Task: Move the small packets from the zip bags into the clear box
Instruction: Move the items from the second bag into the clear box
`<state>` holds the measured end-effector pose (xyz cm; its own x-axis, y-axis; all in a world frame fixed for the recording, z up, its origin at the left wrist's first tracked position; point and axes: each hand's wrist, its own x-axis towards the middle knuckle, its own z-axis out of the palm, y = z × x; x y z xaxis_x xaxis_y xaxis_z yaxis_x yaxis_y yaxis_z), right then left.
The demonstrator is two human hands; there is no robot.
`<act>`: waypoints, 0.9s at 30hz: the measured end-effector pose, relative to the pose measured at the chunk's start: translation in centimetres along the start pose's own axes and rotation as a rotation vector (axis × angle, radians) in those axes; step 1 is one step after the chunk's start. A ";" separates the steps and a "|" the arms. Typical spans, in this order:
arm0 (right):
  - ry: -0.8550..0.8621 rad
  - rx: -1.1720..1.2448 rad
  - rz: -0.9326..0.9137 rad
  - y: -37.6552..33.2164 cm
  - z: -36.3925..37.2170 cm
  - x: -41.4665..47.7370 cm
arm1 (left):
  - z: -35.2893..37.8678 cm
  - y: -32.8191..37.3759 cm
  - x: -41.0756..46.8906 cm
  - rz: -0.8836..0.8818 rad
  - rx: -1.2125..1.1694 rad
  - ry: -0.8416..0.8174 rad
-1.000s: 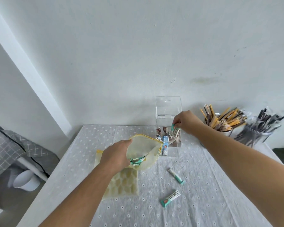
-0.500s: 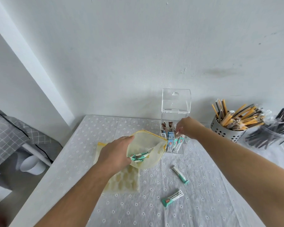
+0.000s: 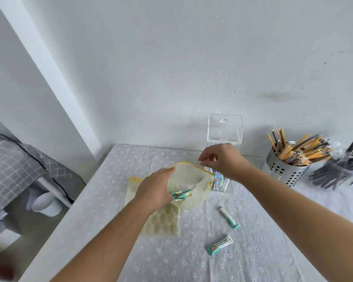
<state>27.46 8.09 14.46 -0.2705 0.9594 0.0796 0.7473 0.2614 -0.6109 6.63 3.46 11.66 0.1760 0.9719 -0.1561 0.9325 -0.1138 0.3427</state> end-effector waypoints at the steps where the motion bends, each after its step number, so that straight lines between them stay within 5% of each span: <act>1: -0.035 0.013 -0.027 -0.9 0.7 -0.4 | 0.1 -0.1 -0.1 0.002 -0.017 0.005; 6: -0.244 -0.045 -0.079 -2.3 6.6 -0.6 | 0.9 -0.7 -0.7 0.039 -0.054 0.016; 15: -0.523 -0.516 0.041 2.3 15.1 3.0 | 1.4 -0.7 -1.5 0.119 -0.129 0.037; 27: -0.564 -0.662 0.004 3.1 17.3 4.0 | 1.6 -1.1 -1.0 0.123 -0.143 0.037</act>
<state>18.22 10.91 -0.77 -0.3970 0.8104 -0.4309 0.9007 0.4343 -0.0129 5.93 2.31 9.91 0.2712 0.9599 -0.0714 0.8500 -0.2041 0.4857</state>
